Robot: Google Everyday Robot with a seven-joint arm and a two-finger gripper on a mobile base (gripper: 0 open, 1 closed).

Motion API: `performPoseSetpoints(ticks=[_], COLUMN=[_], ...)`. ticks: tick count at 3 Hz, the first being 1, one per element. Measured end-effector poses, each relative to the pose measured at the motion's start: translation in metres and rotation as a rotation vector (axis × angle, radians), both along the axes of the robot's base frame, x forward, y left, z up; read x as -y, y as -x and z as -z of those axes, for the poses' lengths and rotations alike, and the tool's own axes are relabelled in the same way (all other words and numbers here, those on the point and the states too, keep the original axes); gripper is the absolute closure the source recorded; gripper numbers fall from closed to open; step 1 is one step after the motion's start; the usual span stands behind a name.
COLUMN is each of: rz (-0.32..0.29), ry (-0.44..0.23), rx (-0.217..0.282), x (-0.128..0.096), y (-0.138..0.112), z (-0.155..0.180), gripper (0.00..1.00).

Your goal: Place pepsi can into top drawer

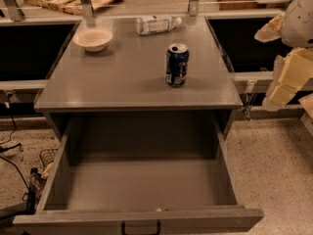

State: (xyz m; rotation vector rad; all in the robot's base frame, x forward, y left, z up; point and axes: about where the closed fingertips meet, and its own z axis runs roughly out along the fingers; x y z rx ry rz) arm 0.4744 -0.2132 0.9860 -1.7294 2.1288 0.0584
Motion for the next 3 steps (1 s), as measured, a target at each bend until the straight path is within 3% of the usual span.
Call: performPoseSetpoints(ticks=[1,2,3], rz=[-0.040,-0.074,-0.078], ry=[-0.054,-0.100,-0.038], rx=[-0.013,-0.061,-0.077], x=[-0.006,-0.014,-0.042], y=[-0.011,-0.025,-0.051], z=[0.005,0.015,0.023], gripper=[0.00,0.00,0.00])
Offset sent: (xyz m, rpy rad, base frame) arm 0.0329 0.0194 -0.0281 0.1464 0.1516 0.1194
